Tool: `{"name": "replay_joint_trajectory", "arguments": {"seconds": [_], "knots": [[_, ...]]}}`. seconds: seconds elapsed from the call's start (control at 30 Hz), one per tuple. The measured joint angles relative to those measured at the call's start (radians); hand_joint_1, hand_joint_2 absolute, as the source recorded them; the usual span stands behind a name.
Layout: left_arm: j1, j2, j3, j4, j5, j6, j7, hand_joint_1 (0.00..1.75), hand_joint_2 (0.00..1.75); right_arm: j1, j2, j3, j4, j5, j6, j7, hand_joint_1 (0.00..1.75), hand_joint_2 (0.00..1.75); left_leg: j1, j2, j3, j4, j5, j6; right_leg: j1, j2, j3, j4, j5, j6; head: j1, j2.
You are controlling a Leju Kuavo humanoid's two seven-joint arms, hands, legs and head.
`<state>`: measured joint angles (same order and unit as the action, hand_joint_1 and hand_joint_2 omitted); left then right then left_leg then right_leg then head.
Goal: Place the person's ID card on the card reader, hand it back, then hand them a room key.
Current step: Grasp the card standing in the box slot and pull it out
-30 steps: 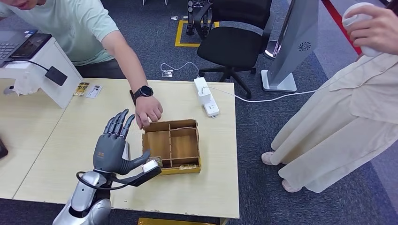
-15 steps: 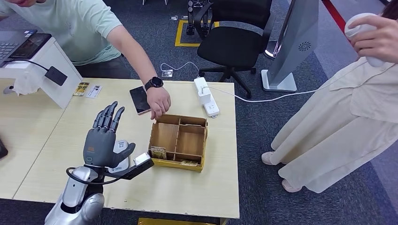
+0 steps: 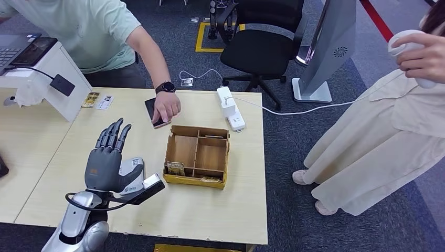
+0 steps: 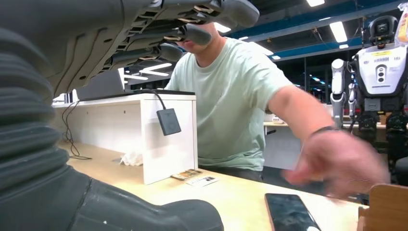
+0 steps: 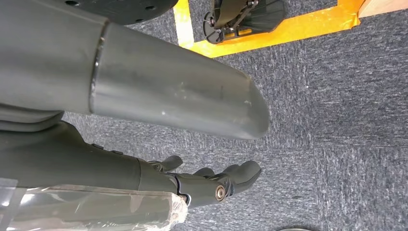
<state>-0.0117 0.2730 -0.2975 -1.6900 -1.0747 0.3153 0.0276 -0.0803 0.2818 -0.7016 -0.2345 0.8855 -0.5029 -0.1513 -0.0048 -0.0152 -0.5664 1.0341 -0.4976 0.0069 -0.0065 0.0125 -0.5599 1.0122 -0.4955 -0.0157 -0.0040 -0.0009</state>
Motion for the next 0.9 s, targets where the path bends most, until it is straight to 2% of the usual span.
{"name": "replay_joint_trajectory", "arguments": {"seconds": [0.5,0.9], "knots": [[0.065,0.04,0.012,-0.02,-0.038,-0.043,-0.02,0.0,1.75,0.002,-0.001,-0.007,0.0,-0.003,0.0,-0.013,0.0,0.0,0.0,0.0,0.0,0.0,0.0,0.0,0.0,0.0,0.0,0.0,0.0,0.0,0.0,0.0],[0.096,0.042,0.009,-0.033,-0.055,-0.066,-0.031,0.0,1.75,0.002,-0.002,-0.014,0.0,-0.002,0.001,-0.017,0.0,0.0,0.0,0.0,0.0,0.0,0.0,0.0,0.0,0.0,0.0,0.0,0.0,0.0,0.0,0.0]]}}
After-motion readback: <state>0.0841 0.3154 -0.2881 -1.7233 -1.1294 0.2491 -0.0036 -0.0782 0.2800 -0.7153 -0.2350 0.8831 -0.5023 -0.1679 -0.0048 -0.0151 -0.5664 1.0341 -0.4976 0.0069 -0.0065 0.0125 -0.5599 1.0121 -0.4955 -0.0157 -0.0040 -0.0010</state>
